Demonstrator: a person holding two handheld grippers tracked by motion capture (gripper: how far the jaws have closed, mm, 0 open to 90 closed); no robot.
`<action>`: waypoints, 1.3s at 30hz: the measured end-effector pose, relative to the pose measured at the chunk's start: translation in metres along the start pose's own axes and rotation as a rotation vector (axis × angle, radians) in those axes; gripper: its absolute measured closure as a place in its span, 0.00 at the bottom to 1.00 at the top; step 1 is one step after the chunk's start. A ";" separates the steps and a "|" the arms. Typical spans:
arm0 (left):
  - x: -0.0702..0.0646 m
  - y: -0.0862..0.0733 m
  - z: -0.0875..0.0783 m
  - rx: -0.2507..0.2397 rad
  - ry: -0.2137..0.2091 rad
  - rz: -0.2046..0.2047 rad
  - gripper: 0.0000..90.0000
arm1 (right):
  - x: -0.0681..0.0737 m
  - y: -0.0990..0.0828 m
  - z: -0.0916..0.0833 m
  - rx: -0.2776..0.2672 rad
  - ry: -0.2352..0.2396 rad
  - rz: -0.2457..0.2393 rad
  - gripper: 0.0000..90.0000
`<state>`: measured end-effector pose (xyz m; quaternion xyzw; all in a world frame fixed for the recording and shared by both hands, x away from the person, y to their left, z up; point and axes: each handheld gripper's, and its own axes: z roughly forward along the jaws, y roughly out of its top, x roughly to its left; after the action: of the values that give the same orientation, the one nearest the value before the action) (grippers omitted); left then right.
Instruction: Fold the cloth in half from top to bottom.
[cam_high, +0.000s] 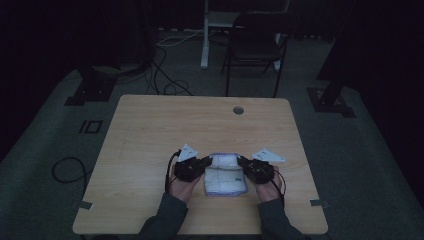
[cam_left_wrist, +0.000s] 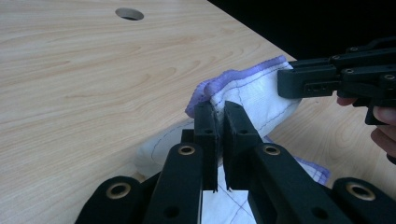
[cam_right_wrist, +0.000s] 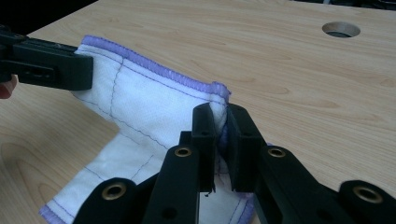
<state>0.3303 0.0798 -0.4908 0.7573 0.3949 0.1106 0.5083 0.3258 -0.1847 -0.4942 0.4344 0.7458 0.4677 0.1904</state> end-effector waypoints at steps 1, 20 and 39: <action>0.000 -0.001 0.000 0.001 0.000 -0.001 0.96 | 0.000 -0.001 0.000 -0.001 0.001 -0.002 0.93; -0.002 -0.019 0.001 0.023 -0.007 -0.021 0.96 | 0.003 -0.014 0.001 0.023 0.011 0.002 0.93; 0.004 -0.023 -0.009 0.003 -0.005 -0.060 0.91 | 0.006 -0.027 0.000 0.049 0.010 0.016 0.92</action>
<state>0.3166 0.0925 -0.5070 0.7461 0.4164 0.0929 0.5112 0.3102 -0.1847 -0.5170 0.4426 0.7546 0.4529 0.1721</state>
